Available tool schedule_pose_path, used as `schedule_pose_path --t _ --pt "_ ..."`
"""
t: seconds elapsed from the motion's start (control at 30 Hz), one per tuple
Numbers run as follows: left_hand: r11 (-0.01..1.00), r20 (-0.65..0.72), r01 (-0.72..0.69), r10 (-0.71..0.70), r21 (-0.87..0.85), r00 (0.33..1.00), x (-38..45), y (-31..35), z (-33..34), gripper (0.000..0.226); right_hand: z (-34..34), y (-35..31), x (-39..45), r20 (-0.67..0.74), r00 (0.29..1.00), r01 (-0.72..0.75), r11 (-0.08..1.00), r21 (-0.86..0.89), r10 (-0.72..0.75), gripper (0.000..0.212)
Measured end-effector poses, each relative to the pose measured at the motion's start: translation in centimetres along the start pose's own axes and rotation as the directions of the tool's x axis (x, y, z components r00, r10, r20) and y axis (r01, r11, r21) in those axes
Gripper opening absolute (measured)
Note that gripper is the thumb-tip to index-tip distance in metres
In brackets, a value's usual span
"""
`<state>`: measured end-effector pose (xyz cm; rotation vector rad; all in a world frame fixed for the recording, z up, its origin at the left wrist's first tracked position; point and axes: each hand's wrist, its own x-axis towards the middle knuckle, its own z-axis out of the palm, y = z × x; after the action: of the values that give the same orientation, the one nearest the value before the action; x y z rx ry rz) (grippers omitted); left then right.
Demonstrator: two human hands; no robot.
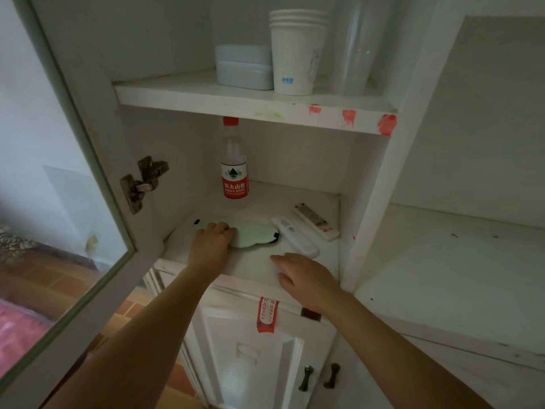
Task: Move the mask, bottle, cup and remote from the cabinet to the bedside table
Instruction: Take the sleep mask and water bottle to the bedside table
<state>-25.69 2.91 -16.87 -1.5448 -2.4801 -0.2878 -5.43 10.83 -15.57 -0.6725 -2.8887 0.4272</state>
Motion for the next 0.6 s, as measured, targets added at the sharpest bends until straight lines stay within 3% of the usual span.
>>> schedule_pose_path --t 0.23,0.37,0.5,0.6 --pt "0.995 -0.176 0.022 -0.039 -0.099 0.984 -0.2 -0.6 0.0 0.026 0.3 0.2 0.2 0.000 1.000 0.000 1.000 -0.003 0.000 0.042" --pt "0.983 -0.219 0.094 -0.128 -0.156 0.967 -0.5 -0.9 -0.8 0.029 0.2 0.3 0.2 0.032 0.999 0.014 1.000 -0.024 -0.014 0.043" --pt "0.974 -0.238 0.079 -0.130 -0.211 0.963 -1.0 -1.3 -1.5 0.029 -0.3 0.1 0.3 0.057 0.998 0.001 1.000 0.014 -0.002 0.038" --pt "0.961 -0.267 0.063 -0.137 -0.270 0.954 -1.3 -1.5 -2.1 0.030 -1.5 -0.5 0.5 -0.010 1.000 -0.011 0.999 0.031 0.011 0.032"
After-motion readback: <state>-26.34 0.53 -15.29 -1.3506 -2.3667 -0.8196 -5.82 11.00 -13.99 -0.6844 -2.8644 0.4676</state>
